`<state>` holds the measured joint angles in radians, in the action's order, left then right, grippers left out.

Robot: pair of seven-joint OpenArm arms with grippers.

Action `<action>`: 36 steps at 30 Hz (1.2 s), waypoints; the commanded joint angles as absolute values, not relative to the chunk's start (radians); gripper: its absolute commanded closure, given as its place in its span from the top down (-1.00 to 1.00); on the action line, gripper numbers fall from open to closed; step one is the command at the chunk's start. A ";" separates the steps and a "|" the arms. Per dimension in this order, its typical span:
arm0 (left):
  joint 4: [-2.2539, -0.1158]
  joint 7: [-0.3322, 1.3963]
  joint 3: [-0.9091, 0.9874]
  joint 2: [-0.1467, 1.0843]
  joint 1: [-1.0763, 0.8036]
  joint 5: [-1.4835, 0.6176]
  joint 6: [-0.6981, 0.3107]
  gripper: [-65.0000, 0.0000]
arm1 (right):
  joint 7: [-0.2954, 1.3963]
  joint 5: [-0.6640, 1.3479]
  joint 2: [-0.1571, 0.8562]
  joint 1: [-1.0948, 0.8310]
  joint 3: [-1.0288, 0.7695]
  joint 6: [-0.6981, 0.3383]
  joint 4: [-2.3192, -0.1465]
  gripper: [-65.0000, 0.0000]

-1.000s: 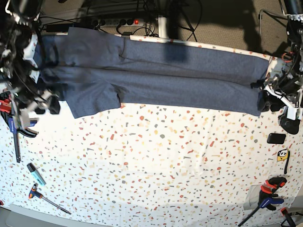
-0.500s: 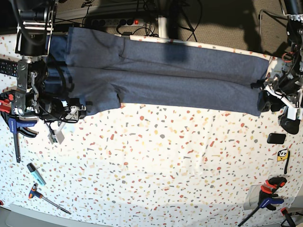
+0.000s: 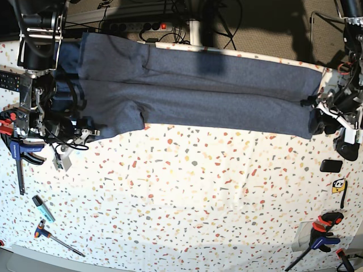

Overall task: Fold the T-shirt properly
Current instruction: 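Release the hem and raise the right gripper, then grasp the folded shirt end with the right gripper and fold inward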

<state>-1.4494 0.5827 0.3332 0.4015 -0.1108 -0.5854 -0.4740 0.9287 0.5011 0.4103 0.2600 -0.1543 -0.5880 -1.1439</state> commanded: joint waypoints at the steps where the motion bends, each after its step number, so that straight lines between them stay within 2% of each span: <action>1: -1.469 0.557 0.340 0.421 -0.097 -0.603 -0.479 -0.14 | 0.929 0.509 0.424 0.277 -0.157 -0.604 -1.152 -0.81; 3: -1.469 0.556 0.340 0.421 -0.097 -0.603 -0.479 -0.14 | 0.891 0.503 0.427 0.277 -0.157 -0.640 -1.155 -0.98; 4: -1.469 0.556 0.340 0.421 -0.097 -0.603 -0.479 -0.14 | 0.870 0.497 0.430 0.277 -0.157 -0.675 -1.160 -1.00; 8: -1.469 0.556 0.340 0.421 -0.097 -0.603 -0.479 -0.14 | 0.857 0.497 0.429 0.275 -0.157 -0.698 -1.237 -1.00; 14: -1.469 0.556 0.340 0.421 -0.099 -0.603 -0.479 -0.14 | 0.908 0.529 0.429 0.218 -0.157 -0.698 -1.473 -1.00; 26: -1.469 0.553 0.340 0.421 -0.100 -0.603 -0.479 -0.14 | 0.893 0.558 0.389 -0.208 -0.157 -0.698 -1.950 -1.00; 36: -1.469 0.553 0.340 0.421 -0.100 -0.603 -0.479 -0.14 | 0.789 0.508 0.341 -0.383 -0.155 -0.698 -1.996 -1.00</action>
